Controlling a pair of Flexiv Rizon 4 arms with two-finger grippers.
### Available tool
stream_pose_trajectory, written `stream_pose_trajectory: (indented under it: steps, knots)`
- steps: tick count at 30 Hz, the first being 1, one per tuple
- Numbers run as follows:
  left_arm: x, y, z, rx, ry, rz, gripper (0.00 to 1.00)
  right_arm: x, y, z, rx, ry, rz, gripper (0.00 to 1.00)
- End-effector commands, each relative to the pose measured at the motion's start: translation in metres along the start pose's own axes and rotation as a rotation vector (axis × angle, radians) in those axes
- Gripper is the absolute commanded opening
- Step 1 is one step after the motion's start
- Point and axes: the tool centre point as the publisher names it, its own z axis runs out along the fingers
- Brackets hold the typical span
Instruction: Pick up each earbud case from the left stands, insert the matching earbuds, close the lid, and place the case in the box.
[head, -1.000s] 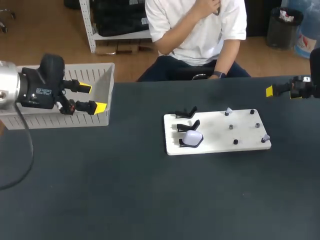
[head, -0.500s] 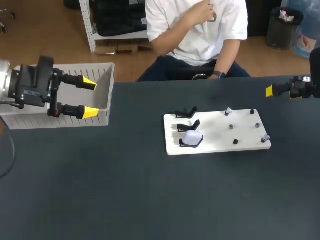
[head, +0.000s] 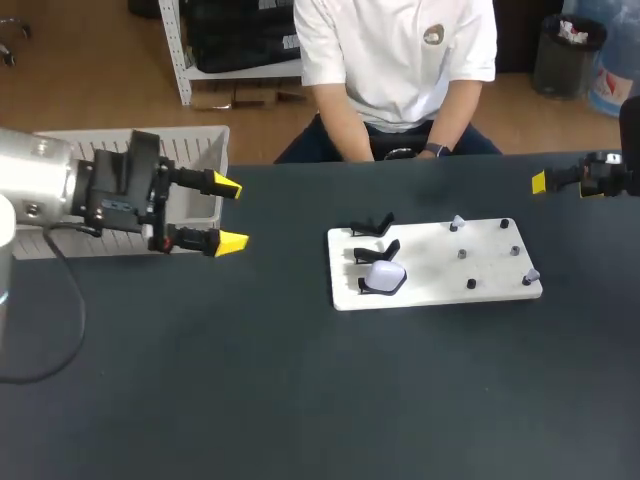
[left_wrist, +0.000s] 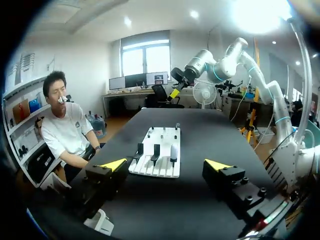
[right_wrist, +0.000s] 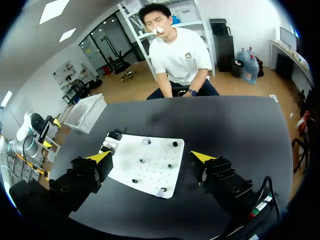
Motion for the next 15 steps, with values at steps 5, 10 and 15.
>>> stream_pose_trajectory:
  steps: [5, 10, 15]
  knots:
    - [0.009, -0.001, 0.066, 0.052, -0.013, 0.015, 1.00, 0.000, 0.000, 0.000, 0.000, 0.001, 0.000, 1.00]
    - [0.014, -0.008, 0.094, 0.084, 0.001, 0.014, 1.00, 0.000, 0.000, 0.000, 0.000, 0.001, 0.000, 1.00]
    - [0.018, -0.014, 0.107, 0.082, 0.008, -0.002, 1.00, 0.000, 0.000, 0.000, 0.000, 0.001, 0.000, 1.00]
